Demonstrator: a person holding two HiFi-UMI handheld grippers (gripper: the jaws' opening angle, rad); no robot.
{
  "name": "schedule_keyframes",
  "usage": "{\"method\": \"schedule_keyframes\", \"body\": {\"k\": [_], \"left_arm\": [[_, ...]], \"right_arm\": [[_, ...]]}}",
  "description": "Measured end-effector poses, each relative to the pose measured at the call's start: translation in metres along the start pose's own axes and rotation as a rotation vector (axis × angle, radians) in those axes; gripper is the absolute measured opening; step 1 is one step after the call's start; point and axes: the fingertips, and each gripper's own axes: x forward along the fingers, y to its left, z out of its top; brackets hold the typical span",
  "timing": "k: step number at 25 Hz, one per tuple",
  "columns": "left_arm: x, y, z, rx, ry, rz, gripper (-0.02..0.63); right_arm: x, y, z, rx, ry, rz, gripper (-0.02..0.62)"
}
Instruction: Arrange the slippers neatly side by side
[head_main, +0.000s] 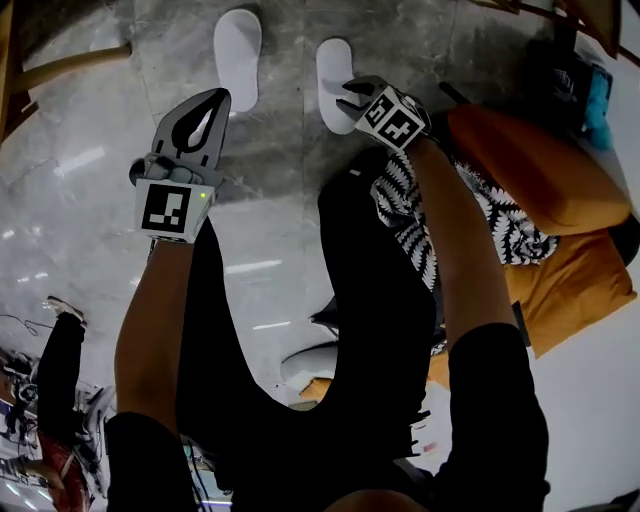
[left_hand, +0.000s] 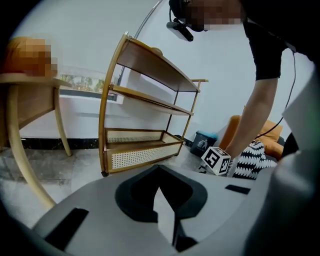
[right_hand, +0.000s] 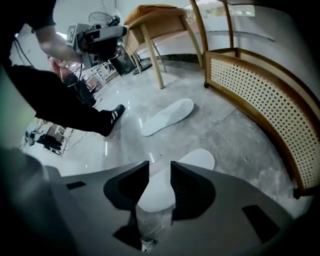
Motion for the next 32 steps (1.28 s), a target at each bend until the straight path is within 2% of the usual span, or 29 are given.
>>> {"method": "schedule_keyframes", "body": {"k": [5, 11, 16, 21, 24, 32], "left_arm": [[0.005, 0.007, -0.027, 0.012, 0.026, -0.01, 0.014], [0.012, 0.015, -0.046, 0.015, 0.045, -0.034, 0.014], [0.009, 0.015, -0.051, 0.019, 0.062, -0.047, 0.014], [0.003, 0.022, -0.052, 0.02, 0.072, -0.039, 0.014], [0.002, 0.019, -0.05, 0.02, 0.077, -0.042, 0.014], [0.001, 0.013, -0.04, -0.008, 0.104, -0.063, 0.014]], "right_arm": [[0.036, 0.005, -0.035, -0.137, 0.145, 0.096, 0.153], [0.069, -0.003, -0.056, -0.228, 0.308, 0.194, 0.153], [0.08, 0.007, -0.076, -0.333, 0.454, 0.272, 0.12], [0.084, 0.012, -0.072, -0.339, 0.483, 0.282, 0.059], [0.079, 0.013, -0.073, -0.334, 0.492, 0.283, 0.048], [0.039, 0.015, -0.054, -0.213, 0.432, 0.252, 0.04]]}}
